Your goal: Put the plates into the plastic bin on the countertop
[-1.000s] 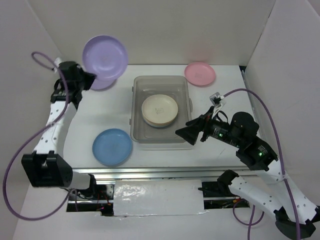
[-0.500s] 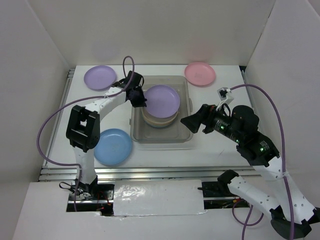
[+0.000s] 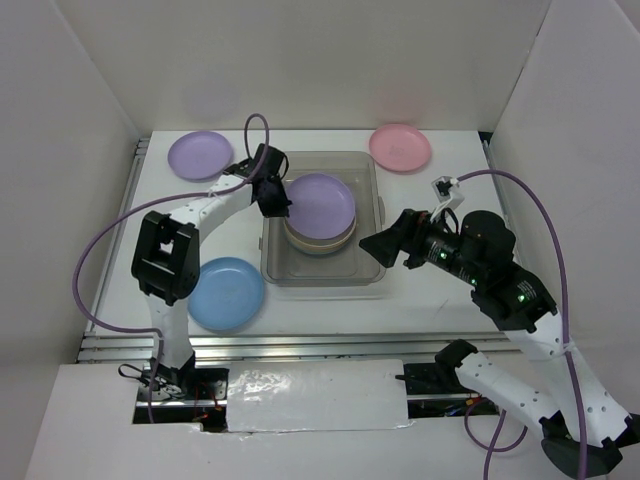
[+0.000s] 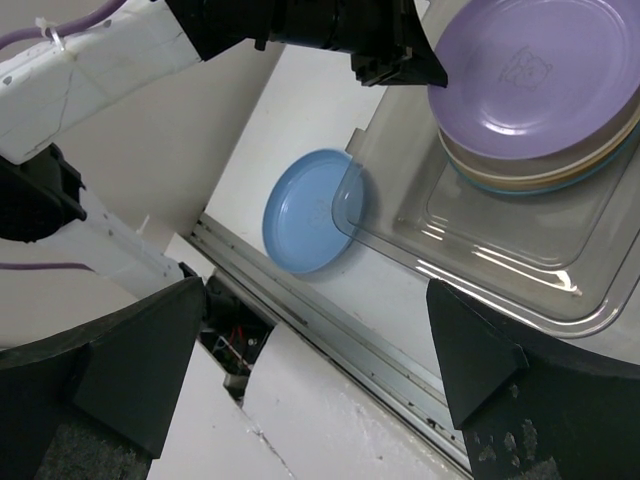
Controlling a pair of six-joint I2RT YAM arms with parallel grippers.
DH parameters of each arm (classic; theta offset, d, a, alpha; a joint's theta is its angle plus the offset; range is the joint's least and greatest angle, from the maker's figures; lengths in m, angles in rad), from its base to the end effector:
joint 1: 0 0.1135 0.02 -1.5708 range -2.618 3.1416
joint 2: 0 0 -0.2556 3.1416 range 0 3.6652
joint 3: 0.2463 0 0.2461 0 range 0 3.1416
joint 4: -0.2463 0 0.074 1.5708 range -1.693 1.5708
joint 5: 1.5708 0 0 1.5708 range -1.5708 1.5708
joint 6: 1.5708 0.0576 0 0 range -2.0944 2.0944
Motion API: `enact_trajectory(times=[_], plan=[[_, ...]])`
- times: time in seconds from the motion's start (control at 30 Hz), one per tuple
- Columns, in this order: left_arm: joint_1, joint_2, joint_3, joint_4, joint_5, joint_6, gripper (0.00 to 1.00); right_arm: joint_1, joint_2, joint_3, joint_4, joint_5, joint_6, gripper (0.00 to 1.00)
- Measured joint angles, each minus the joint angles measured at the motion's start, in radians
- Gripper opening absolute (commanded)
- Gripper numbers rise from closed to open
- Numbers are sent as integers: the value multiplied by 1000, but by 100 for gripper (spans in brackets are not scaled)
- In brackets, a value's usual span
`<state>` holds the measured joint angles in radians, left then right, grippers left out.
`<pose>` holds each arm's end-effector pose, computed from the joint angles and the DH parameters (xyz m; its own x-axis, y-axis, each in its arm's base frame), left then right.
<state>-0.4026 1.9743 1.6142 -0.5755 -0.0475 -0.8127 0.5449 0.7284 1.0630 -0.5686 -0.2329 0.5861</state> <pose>0.4086 -0.1710 0.2147 -0.7746 -0.4585 -0.4357 -0.2865 0.8685 -0.4046 0.1312 0.0951 0.3885 -0.5503 0.2958 -0.7808 -0.4704 0.6627 0.5826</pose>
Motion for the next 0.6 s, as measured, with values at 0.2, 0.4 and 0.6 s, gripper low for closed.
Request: enact_trajectory(times=[0.2,0.4,0.6], plan=[[-4,-65,-74,3,-6,-4,53,0,2,-4,0,-12,1,100],[-55,-163,-48,-9,-35,-3,99,0,2,-4,0,-19,8,100],[-119,-256,21,-30,-100,-1,99,13,3,-4,4,-18,21,100]])
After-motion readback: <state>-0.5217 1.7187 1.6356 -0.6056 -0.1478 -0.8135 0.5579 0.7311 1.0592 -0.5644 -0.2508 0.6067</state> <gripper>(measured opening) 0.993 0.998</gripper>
